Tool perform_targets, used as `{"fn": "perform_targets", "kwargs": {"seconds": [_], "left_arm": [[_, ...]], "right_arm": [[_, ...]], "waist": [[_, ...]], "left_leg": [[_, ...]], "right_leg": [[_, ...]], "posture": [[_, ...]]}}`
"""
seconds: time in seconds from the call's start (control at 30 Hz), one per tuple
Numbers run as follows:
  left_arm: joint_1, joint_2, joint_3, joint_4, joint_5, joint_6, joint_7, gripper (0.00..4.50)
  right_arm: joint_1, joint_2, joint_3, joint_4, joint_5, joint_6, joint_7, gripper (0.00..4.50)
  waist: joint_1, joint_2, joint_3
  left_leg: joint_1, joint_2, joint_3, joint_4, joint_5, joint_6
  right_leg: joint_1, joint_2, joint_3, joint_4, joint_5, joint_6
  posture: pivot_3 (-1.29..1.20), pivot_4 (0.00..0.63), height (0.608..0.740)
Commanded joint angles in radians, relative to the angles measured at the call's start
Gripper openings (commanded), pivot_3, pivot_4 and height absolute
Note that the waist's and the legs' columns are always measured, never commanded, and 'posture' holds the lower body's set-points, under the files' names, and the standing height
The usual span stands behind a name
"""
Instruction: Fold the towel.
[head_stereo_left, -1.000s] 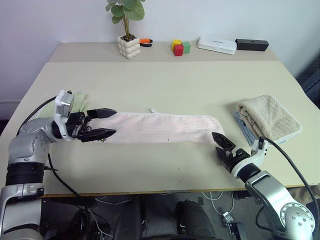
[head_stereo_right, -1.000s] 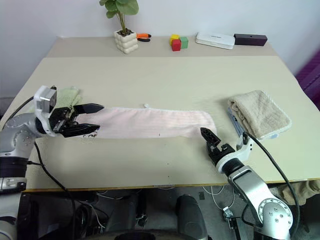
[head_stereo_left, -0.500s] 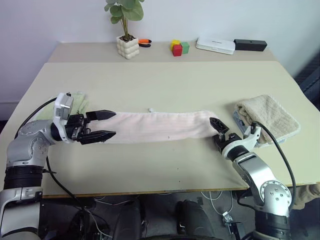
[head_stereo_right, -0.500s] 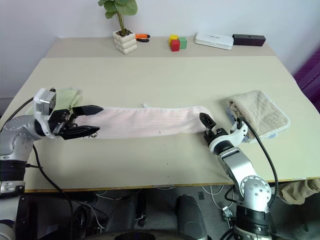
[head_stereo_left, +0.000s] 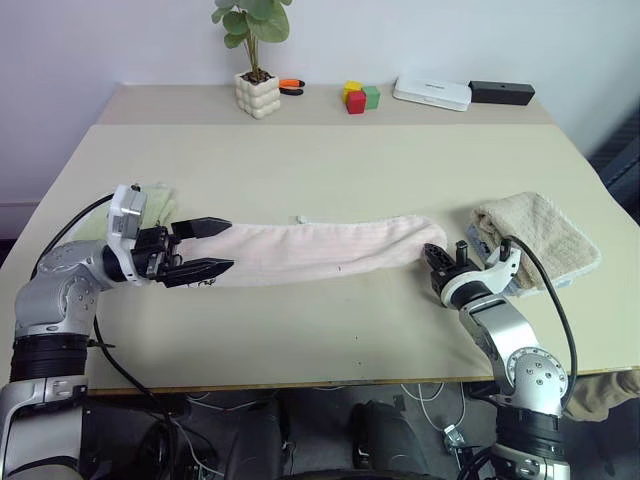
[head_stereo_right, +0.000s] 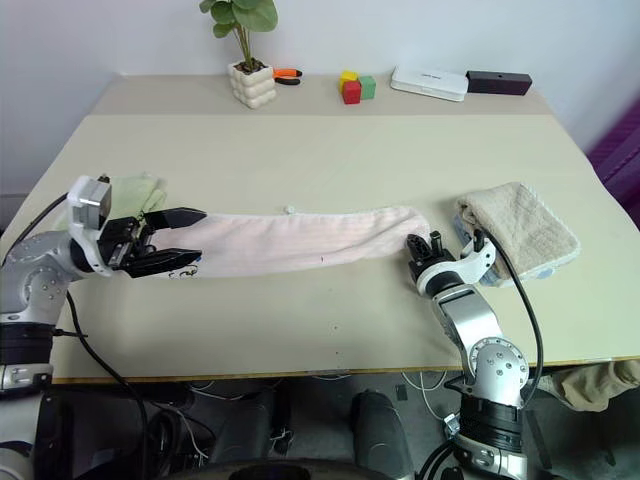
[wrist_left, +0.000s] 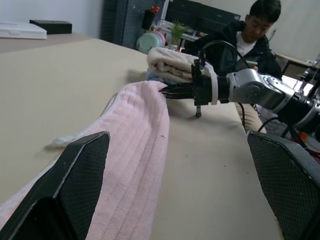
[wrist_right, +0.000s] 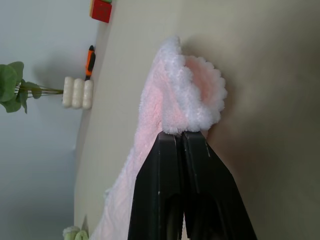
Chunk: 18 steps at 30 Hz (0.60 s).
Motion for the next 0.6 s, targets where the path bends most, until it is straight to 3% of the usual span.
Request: {"fn": "perform_targets", "kwargs": {"seconds": [0.03, 0.3, 0.6], "left_arm": [[-0.002, 0.004, 0.025, -0.010, -0.011, -0.027, -0.001, 4.50], [-0.025, 0.011, 0.031, 0.056, 0.003, -0.065, -0.004, 4.50], [-0.052, -0.002, 0.011, 0.093, 0.016, -0.097, -0.012, 4.50]], "right_arm": [[0.027, -0.062, -0.048, -0.031, -0.006, 0.032, -0.006, 0.03], [0.128, -0.330, -0.096, -0.102, 0.109, 0.218, 0.126, 0.03], [0.070, -0.500, 0.005, -0.224, -0.156, 0.251, 0.384, 0.03]], "waist": [[0.001, 0.000, 0.000], [-0.002, 0.002, 0.001], [0.001, 0.002, 0.001]], "left_leg": [[0.000, 0.000, 0.000, 0.000, 0.000, 0.000], [0.000, -0.001, 0.000, 0.000, -0.001, 0.001], [-0.001, -0.001, 0.001, 0.000, -0.001, 0.002]], "right_leg": [[0.000, 0.000, 0.000, 0.000, 0.000, 0.000], [-0.001, -0.002, 0.000, -0.001, 0.000, 0.000], [-0.003, -0.001, 0.000, 0.000, 0.000, 0.000]], "posture": [[0.00, 0.150, 0.735], [0.00, 0.150, 0.735], [0.00, 0.150, 0.735]]}}
